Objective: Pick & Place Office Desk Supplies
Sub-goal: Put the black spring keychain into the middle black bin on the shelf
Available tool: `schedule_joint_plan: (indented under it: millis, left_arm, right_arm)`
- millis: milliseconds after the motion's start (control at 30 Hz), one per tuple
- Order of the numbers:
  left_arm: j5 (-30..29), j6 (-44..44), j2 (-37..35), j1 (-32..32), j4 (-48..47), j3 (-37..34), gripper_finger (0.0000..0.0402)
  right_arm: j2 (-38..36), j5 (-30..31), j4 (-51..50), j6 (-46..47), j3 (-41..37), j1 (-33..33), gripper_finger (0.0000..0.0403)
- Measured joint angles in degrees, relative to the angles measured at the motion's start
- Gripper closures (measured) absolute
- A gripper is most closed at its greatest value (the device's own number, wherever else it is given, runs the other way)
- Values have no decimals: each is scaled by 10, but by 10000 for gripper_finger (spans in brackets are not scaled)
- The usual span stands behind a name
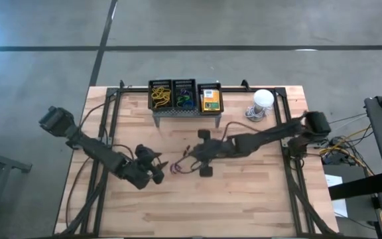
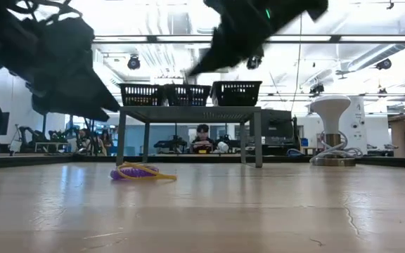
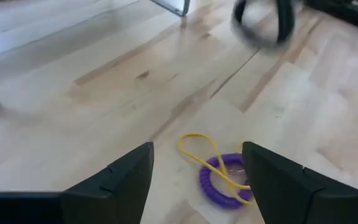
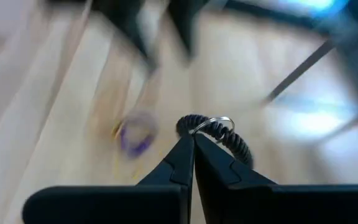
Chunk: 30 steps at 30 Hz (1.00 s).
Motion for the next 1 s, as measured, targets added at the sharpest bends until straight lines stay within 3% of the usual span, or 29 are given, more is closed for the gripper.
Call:
schedule_joint_plan:
  millis: [167,333,633,833,1000]
  left_arm:
    - [-31,22,7,-16,56,-1,151]
    - [-62,40,24,-21,75,-2,151]
    - [-66,24,38,-21,78,-8,151]
    - [-66,23,38,-21,77,-8,151]
    - [-63,21,38,-21,80,-8,151]
  right_arm:
    - [-74,22,0,-56,32,-40,394]
    - [-95,22,-2,-95,68,-101,394]
    - [-21,-39,-60,-86,139,-228,394]
    - [24,-65,-122,-61,189,-258,393]
    - [36,-75,-161,-58,227,-258,356]
